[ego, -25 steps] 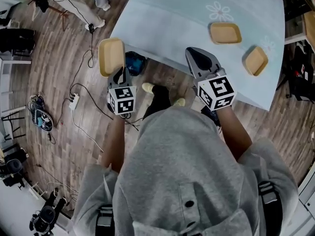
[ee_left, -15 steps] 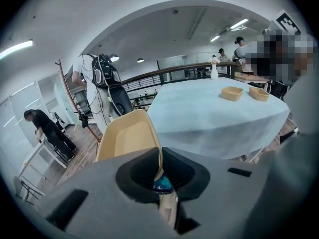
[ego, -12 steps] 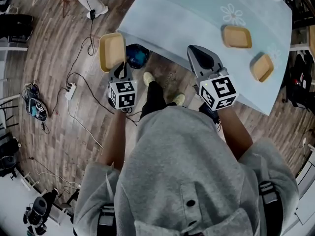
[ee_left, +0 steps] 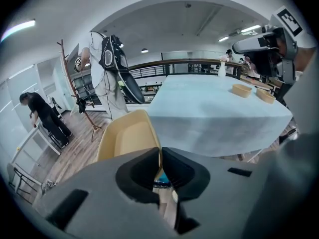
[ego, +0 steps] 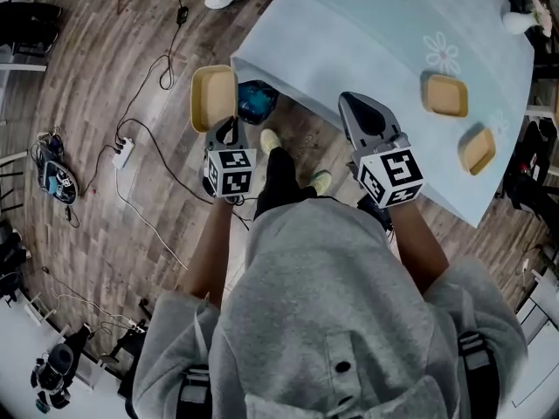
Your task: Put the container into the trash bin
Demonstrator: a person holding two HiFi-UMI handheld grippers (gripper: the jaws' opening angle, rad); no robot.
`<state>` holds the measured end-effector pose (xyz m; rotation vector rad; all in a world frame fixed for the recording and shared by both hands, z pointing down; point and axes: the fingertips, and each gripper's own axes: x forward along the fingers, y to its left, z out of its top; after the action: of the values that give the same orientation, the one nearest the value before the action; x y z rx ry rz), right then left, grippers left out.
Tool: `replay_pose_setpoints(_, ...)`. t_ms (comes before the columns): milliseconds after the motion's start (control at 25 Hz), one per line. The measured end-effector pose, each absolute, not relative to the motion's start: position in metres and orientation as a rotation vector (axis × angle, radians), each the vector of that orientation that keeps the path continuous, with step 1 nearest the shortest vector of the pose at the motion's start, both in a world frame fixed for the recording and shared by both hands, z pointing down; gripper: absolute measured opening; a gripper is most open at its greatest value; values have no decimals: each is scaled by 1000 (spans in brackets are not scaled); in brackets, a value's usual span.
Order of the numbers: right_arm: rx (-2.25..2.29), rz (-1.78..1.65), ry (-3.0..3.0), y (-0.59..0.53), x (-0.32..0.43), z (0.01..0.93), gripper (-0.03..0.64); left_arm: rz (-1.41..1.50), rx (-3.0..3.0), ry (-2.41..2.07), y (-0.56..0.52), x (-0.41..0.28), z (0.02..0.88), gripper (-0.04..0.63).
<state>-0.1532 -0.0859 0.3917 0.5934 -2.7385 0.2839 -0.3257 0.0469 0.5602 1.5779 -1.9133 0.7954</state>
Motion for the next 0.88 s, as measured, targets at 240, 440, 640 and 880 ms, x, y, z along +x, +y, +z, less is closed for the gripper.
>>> replay_pose_setpoints(240,579,287,-2693,-90,-179,405,26,780,1543,-1862,48,-346,587,37)
replay_pose_setpoints(440,552,283,-2645,-93,-199,418,26,748,1507,-1809,48,-357,611,37)
replay_pose_setpoints(640,542,280,-2607,-107,-210,431,26,729,1488,-1762,39,-364,635,37)
replay_pose_setpoints(880,560,295,-2568,-116,-215,444,26,735,1496,-1719,27,-368,653,37)
